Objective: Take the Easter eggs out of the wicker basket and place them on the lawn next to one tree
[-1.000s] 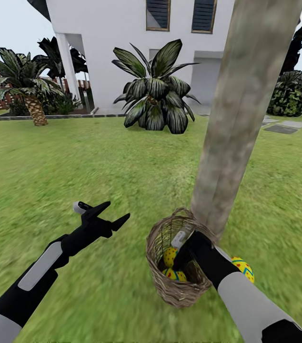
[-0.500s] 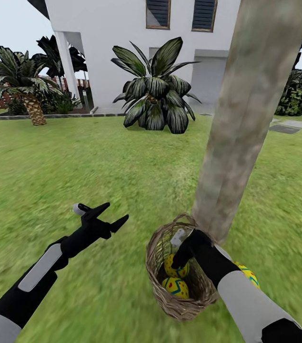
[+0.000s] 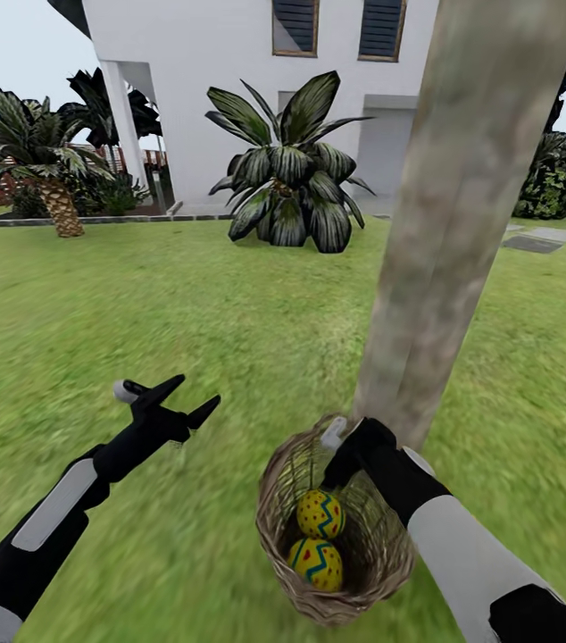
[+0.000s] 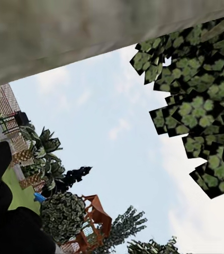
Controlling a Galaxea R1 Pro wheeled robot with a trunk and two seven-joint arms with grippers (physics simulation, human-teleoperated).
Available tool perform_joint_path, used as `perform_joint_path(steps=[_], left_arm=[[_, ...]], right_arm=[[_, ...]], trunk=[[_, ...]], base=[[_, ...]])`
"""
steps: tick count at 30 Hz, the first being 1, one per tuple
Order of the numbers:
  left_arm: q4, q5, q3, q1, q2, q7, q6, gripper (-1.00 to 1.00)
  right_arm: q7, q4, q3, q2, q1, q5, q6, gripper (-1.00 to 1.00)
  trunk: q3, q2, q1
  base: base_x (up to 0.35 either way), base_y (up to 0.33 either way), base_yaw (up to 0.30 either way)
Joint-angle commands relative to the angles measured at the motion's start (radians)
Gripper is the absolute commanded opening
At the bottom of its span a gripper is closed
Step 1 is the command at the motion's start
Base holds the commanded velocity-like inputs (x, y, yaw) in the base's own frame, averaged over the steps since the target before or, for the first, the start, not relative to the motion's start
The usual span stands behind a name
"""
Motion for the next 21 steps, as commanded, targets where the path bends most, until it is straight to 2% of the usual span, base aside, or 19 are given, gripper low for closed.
perform_joint_path(steps=[1,11,21], left_arm=[[0.0,0.007,0.003,-0.001,0.001,0.0,0.005,1.0],[0.003,0.007,0.058,0.001,0.0,0.0,0.005,1.0],[0.005,0.007,0.058,0.001,0.002,0.0,0.004,1.0]], right_arm=[[0.006,-0.001,0.001,0.001,-0.001,0.011,0.001,1.0],[0.006,0.016,0.007,0.009,-0.001,0.013,0.012,1.0],[0.003,0.019,0.007,0.01,-0.001,0.014,0.013,1.0]], trunk=[[-0.001,0.0,0.0],[-0.001,0.0,0.0],[0.004,0.0,0.0]], base=[[0.219,-0.192,0.0],[0.04,-0.035,-0.002],[0.0,0.0,-0.075]])
